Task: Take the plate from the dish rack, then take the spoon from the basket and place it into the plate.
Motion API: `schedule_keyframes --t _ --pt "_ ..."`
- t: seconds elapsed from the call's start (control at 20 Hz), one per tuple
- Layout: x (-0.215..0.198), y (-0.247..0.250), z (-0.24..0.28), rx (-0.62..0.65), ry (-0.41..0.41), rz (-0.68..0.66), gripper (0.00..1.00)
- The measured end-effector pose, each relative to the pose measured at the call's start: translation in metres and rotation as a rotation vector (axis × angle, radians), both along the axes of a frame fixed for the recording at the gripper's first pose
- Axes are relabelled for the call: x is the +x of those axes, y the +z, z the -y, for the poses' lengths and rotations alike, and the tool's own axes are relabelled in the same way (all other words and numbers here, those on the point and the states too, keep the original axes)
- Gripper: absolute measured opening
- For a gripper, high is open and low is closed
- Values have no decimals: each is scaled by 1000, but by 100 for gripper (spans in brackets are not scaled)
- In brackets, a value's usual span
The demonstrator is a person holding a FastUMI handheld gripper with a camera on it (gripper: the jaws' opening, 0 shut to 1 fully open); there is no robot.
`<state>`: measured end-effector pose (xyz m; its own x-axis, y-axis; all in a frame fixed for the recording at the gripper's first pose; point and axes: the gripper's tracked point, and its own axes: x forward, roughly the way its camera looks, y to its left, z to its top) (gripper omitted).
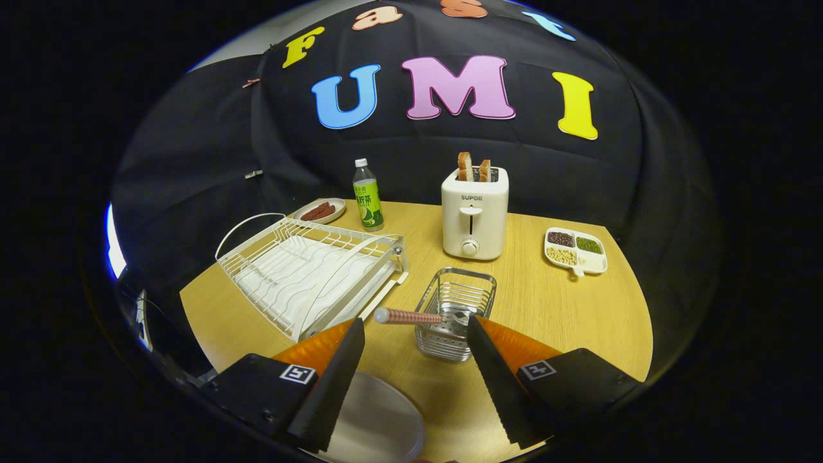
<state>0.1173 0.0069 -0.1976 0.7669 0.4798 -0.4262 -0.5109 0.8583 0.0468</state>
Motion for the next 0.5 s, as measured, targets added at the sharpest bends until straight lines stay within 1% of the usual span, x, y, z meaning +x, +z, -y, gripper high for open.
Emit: schedule_keyframes --t 0.2,0.3,0.4,0.5 --pt "24 -10 -10 -53 9 46 99" --pt "31 -17 -13 -83 18 61 99" --pt "32 -21 -16 -86 27 66 99" --pt "34 -22 -20 -68 31 63 92"
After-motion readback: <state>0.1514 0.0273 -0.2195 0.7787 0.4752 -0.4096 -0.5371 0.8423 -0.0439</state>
